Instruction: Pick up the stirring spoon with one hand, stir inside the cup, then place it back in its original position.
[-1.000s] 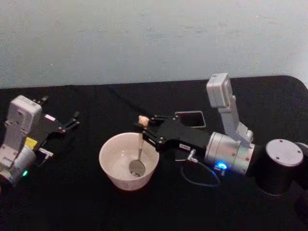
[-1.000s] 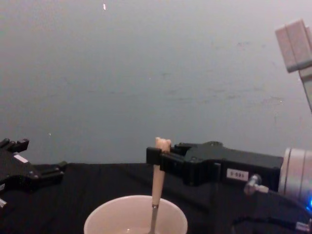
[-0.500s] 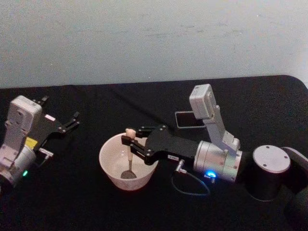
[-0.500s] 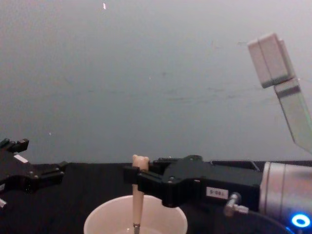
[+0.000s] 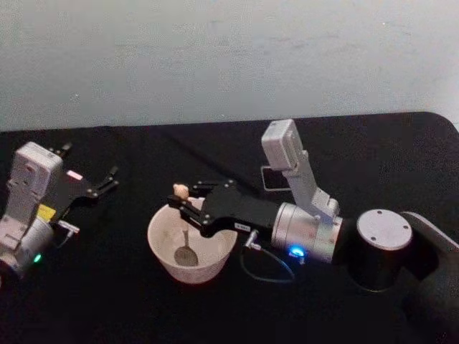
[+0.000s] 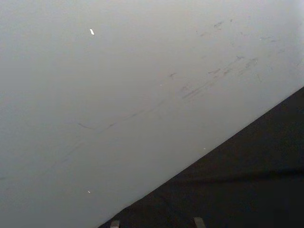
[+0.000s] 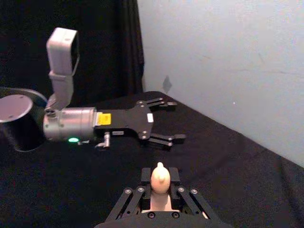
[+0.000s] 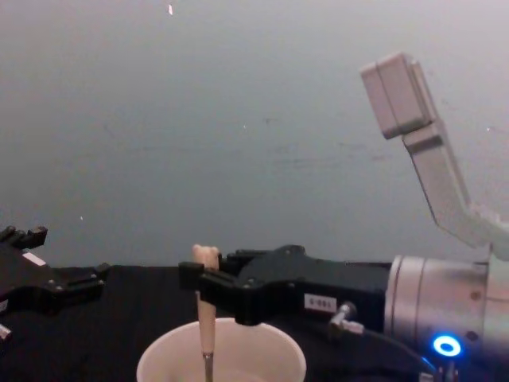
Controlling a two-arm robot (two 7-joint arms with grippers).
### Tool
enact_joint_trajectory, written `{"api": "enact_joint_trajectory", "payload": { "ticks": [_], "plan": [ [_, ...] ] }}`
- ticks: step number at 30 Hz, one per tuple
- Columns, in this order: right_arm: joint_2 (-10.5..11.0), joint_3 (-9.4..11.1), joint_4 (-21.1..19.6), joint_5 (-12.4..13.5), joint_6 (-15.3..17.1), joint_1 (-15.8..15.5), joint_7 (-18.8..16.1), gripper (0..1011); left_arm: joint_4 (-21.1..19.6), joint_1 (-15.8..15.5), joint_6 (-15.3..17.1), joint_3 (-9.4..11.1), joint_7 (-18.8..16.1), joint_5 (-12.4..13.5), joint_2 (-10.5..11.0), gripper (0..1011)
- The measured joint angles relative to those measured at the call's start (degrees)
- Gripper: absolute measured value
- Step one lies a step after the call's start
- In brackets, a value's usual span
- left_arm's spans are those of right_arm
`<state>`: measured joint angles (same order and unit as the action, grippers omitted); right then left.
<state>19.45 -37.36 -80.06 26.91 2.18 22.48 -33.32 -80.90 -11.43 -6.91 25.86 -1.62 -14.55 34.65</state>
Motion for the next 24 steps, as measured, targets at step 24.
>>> {"api": "enact_joint_trajectory", "payload": {
  "ticks": [24],
  "plan": [
    [-2.1, 4.1, 5.5, -1.3, -0.5, 3.1, 1.9, 214, 0.0, 0.0, 0.0, 0.0, 0.0, 0.0, 0.0, 1001]
  ]
}}
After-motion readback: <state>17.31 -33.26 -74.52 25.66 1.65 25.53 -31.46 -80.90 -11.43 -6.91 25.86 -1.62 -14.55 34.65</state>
